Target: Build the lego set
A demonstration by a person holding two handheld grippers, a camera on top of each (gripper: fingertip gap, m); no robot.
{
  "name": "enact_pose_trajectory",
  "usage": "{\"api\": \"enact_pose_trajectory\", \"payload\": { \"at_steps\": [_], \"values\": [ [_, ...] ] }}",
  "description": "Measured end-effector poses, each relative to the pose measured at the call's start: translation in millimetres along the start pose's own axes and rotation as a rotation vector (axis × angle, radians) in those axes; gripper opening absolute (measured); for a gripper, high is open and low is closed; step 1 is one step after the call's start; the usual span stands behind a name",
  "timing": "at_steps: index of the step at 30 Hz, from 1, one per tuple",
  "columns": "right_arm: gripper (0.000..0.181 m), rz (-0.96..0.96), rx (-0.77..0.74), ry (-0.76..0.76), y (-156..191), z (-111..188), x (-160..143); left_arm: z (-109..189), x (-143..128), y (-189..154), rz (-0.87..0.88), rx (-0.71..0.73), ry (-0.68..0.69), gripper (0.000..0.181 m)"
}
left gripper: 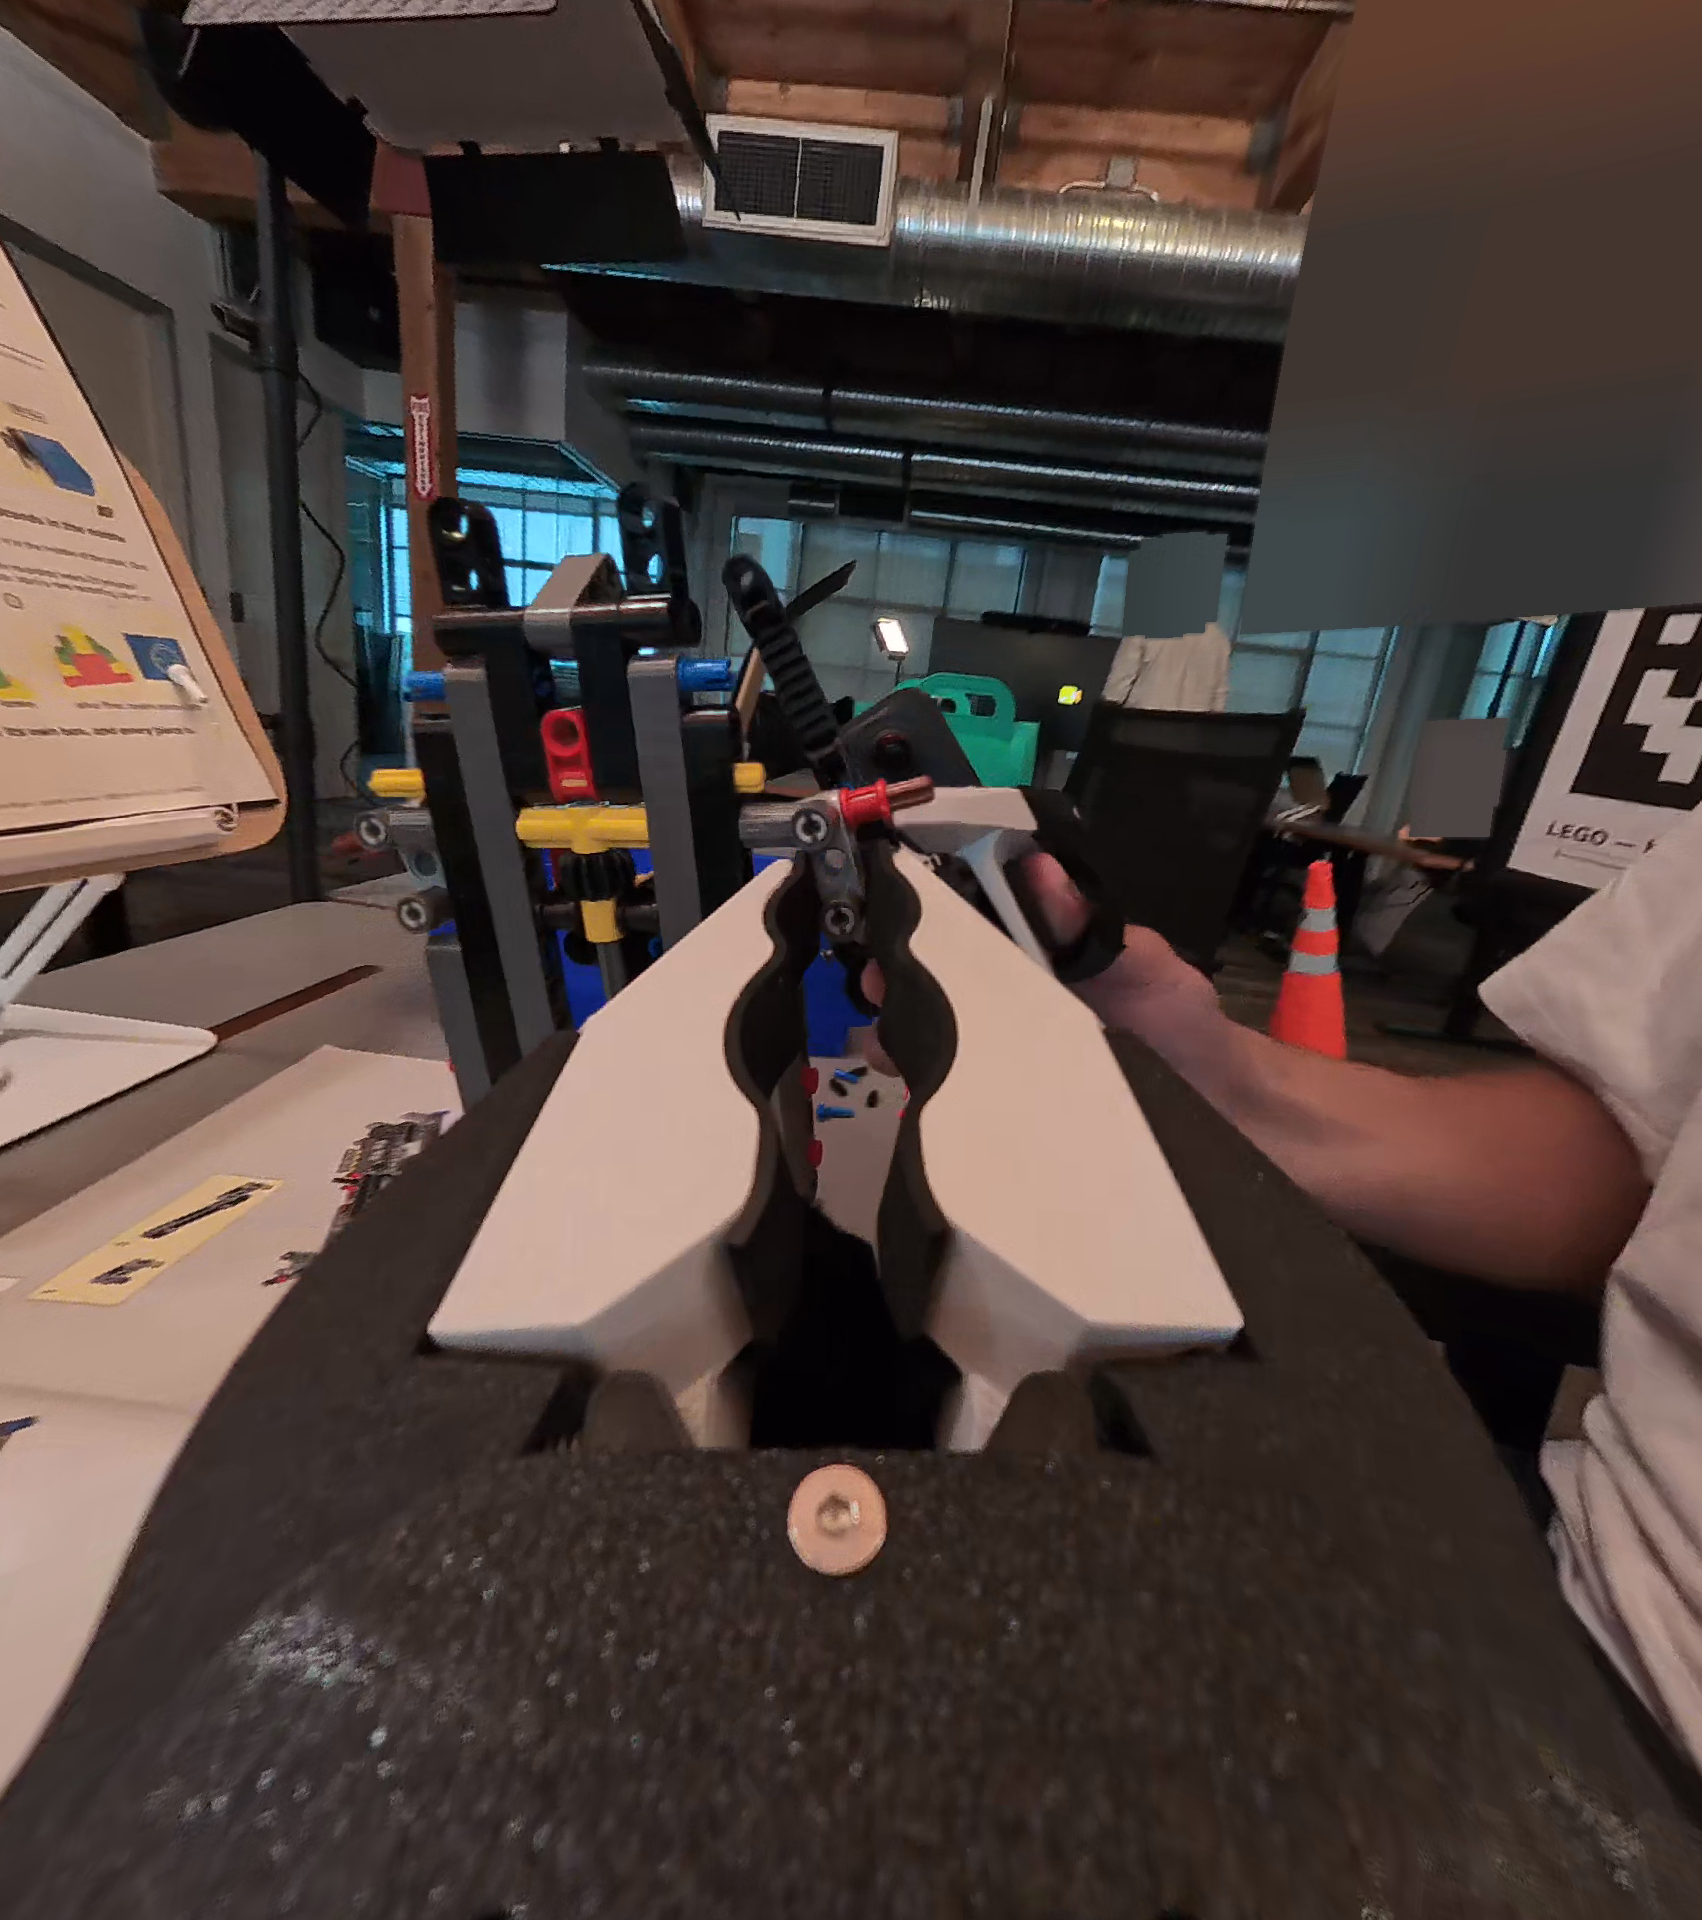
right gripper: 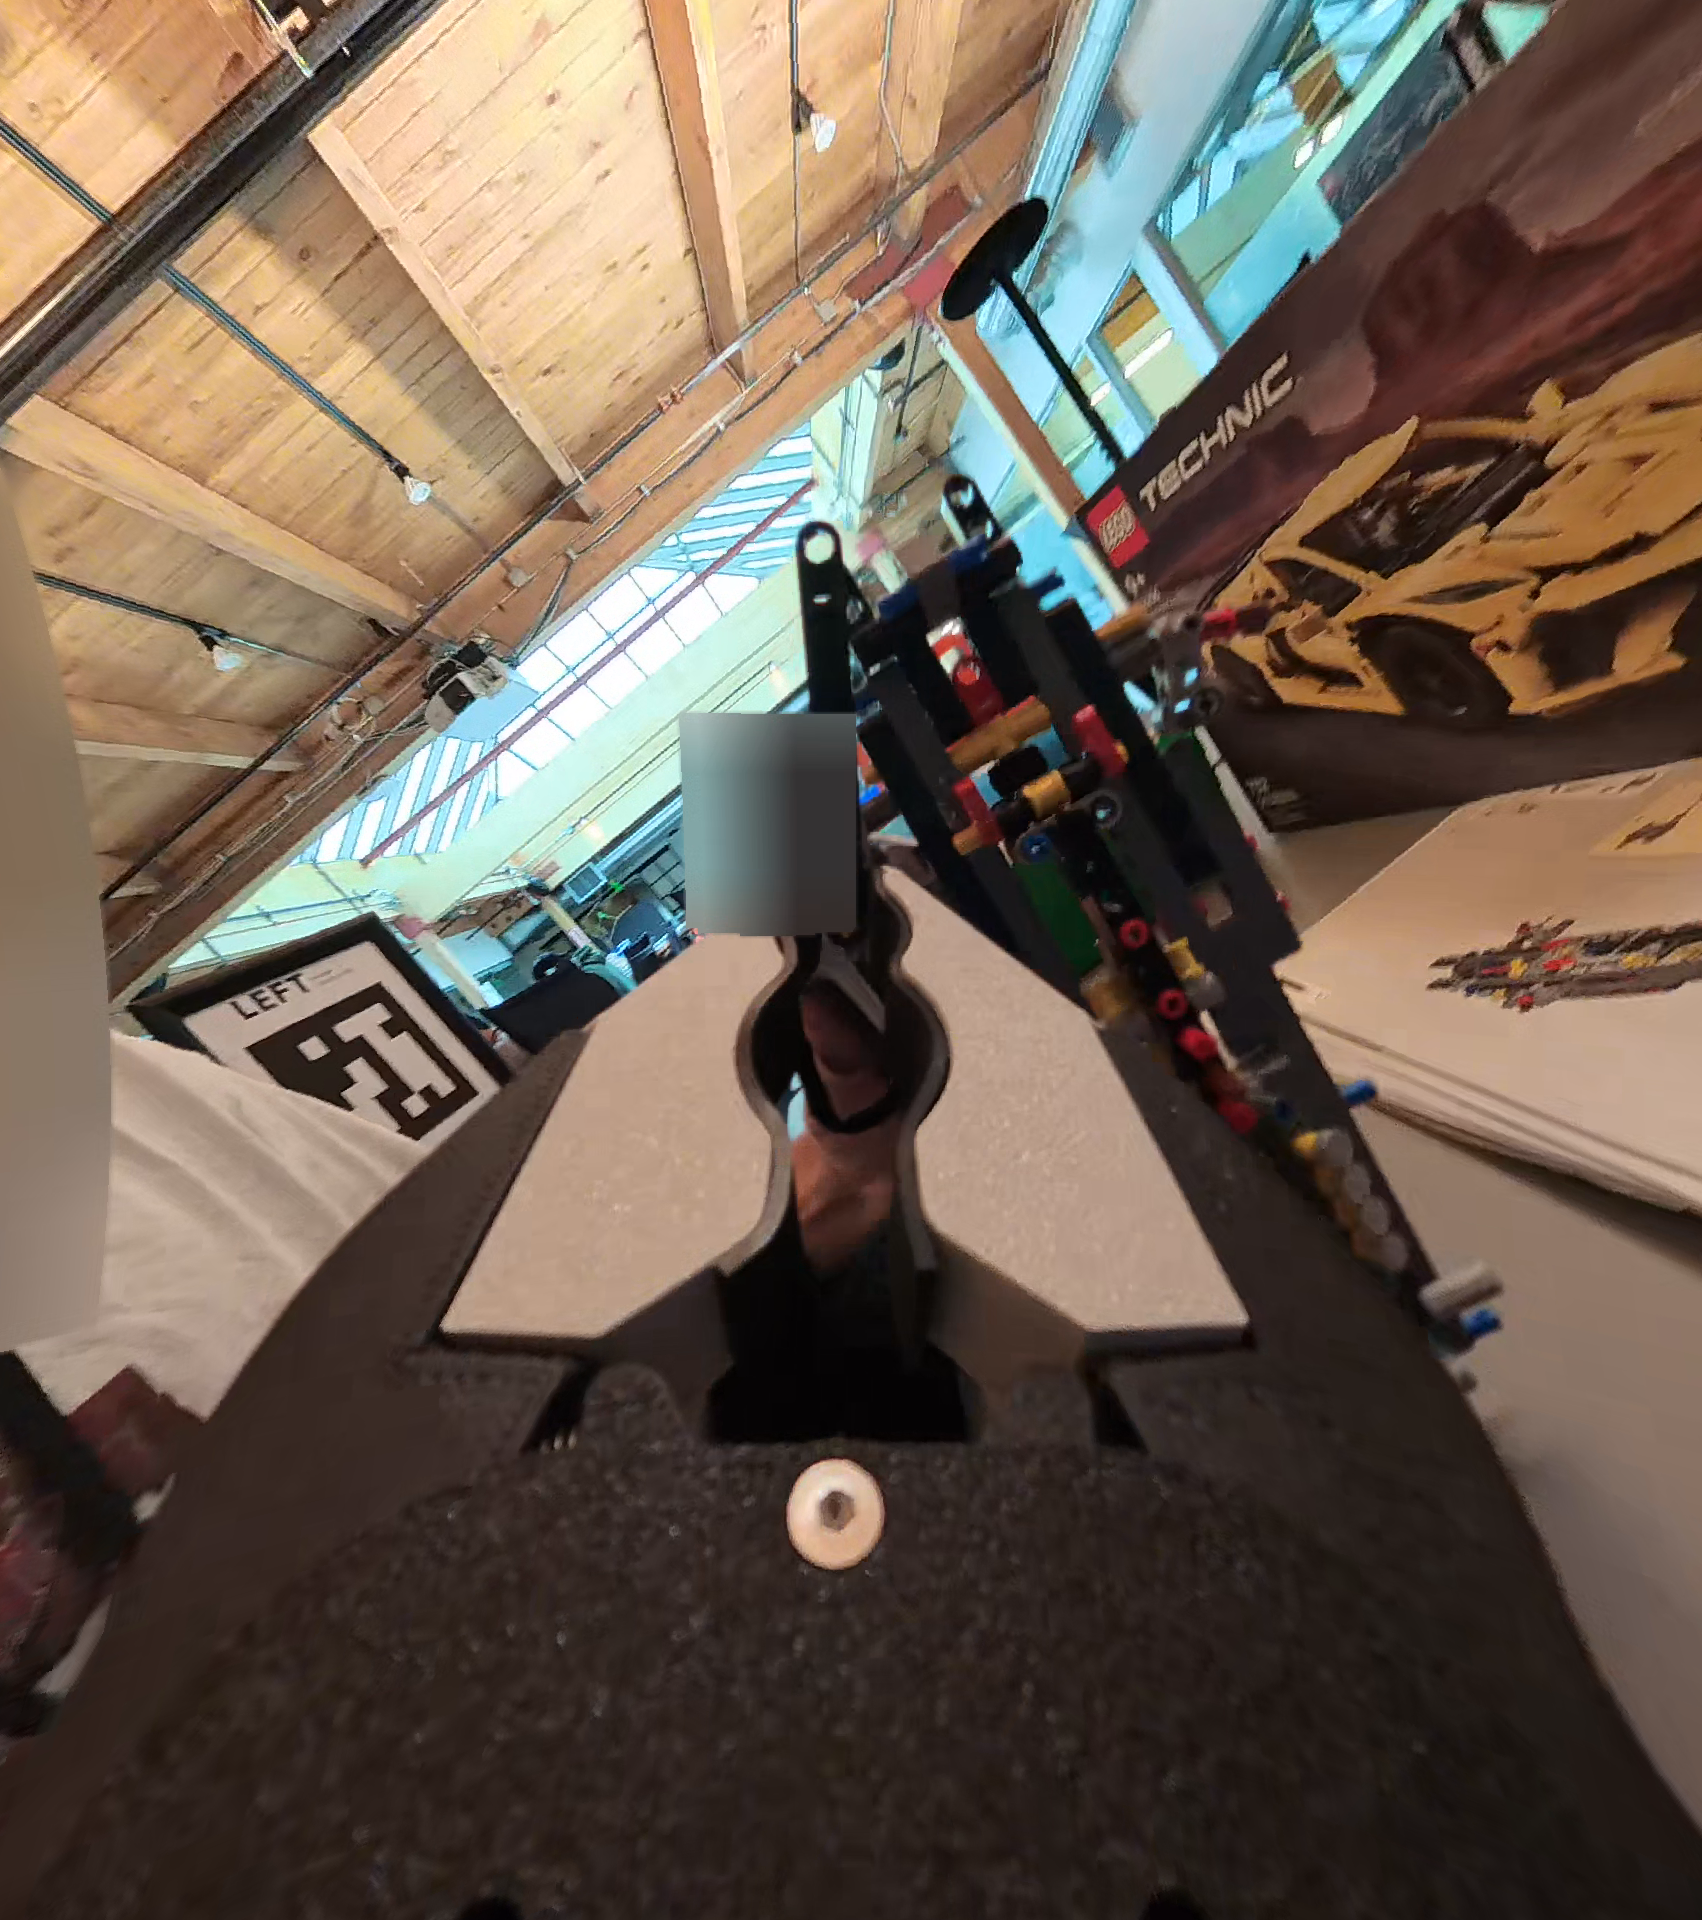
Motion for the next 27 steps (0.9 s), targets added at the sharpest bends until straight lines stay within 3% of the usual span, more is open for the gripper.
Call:
{"api": "enact_pose_trajectory", "payload": {
  "at_steps": [14,20,27],
  "values": [
    [0.006,-0.203,-0.055,-0.006,-14.0,-8.6,-5.3,-1.7,-12.3,2.6,0.006,0.018,0.051,0.007],
    [0.006,-0.428,-0.084,0.021,-19.5,-4.5,-8.1,-1.1,-17.0,2.7,-0.122,0.026,0.113,0.006],
    [0.006,-0.546,-0.113,0.117,-18.0,2.8,-12.1,-1.1,-23.6,-1.6,-0.228,-0.003,0.182,0.007]
  ]
}}
Point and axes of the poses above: each gripper's, where its closed fingertips meet, z back along the fingers, x out of its top, y = z × x across the jaws, the point moved 3 cm from there along z, back along the fingers, and after that the axes turned 10 degrees about -y, right-handed, at the moved point
